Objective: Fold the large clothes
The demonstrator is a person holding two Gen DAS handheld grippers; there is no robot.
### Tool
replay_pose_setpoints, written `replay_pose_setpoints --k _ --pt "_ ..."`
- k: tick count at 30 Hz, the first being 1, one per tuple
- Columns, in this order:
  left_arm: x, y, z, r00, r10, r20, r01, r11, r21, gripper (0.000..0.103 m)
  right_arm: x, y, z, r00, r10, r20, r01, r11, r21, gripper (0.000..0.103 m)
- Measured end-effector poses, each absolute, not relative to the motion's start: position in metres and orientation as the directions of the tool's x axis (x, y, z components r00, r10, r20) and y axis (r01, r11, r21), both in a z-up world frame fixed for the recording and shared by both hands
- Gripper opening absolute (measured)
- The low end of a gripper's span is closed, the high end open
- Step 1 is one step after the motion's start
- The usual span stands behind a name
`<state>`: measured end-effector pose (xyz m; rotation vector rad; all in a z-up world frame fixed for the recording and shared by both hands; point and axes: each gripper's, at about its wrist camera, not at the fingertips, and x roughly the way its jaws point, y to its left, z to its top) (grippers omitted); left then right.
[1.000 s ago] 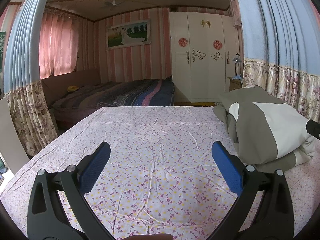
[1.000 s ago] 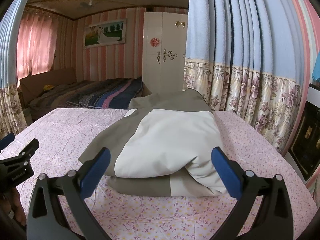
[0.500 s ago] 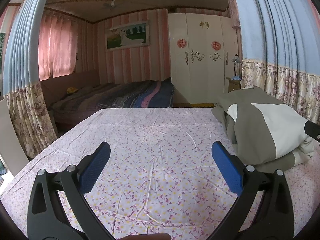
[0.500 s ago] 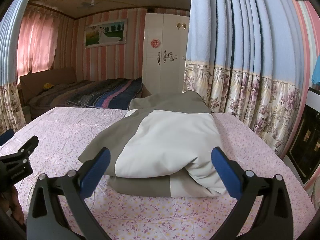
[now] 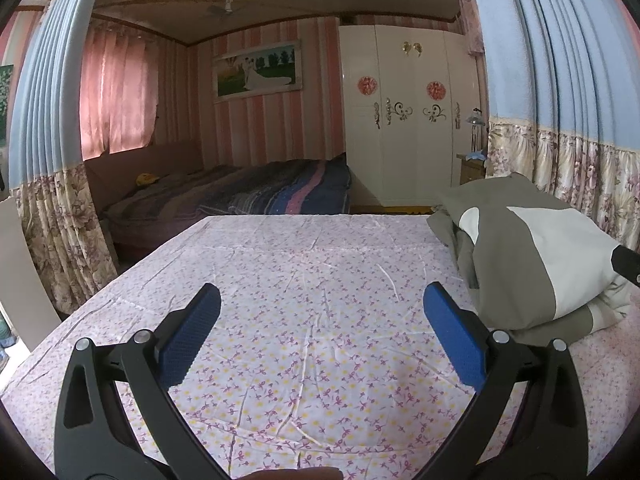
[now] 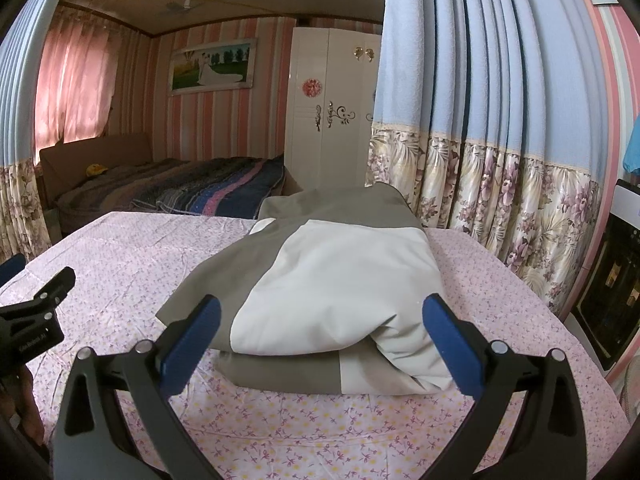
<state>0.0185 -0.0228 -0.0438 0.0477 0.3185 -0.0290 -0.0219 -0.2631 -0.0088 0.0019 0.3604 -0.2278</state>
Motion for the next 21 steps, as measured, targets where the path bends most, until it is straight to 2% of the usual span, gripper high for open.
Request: replay_pose_setpoints --k 21 --pt "0.0164 -0.0267 -0.0420 0.951 -0.028 -0.307 0.049 0.997 0.061 0.100 -0.0216 -0.2646 -0.0092 0.912 -0.220 -0.347 0.219 0.975 -0.042 0.101"
